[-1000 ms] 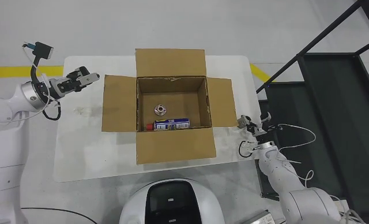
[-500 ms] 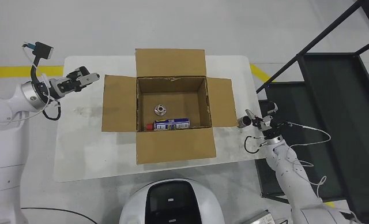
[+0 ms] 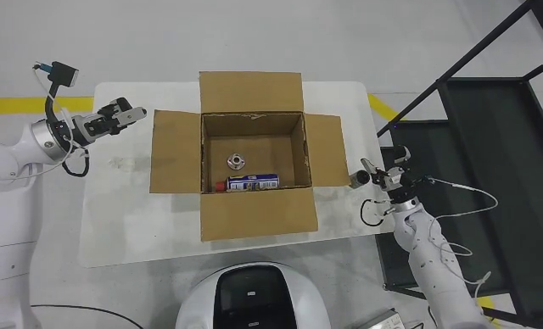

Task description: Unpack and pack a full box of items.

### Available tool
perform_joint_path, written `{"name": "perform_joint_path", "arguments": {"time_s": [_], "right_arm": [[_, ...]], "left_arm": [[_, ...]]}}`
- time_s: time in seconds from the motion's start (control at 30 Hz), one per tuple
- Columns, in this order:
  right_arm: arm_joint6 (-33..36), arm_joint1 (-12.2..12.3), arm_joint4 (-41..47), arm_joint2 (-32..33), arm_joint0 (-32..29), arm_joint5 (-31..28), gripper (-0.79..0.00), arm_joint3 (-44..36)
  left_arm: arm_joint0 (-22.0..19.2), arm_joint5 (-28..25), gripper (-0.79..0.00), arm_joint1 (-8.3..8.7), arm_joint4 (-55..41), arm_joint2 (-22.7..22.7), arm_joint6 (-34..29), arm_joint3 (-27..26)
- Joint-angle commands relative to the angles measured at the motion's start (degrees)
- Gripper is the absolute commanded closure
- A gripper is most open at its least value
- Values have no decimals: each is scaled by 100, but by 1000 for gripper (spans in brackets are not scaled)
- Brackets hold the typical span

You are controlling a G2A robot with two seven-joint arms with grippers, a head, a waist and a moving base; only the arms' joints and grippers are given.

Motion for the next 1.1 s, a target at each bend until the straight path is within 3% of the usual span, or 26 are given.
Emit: {"name": "perform_joint_path", "arguments": {"time_s": [0.0,0.23,0.33,0.57,0.77,1.07], "right_arm": [[0,0,0,0,0,0,-785,0],[212,1,18,19,12,114,-785,-36],[1035,24,-49,108,-20,489,-785,-680],[3310,85,425,347,-741,214,-785,-3020],[4989,91,1022,273,-1002,171,-785,-3953],[5264,83,1252,215,-1007,221,-785,-4054]], "left_arm": [[0,0,-785,0,0,0,0,0],[0,0,-785,0,0,0,0,0],[0,0,-785,0,0,0,0,0],[0,0,-785,0,0,0,0,0],[0,0,-785,0,0,0,0,0],[0,0,-785,0,0,0,0,0]]}}
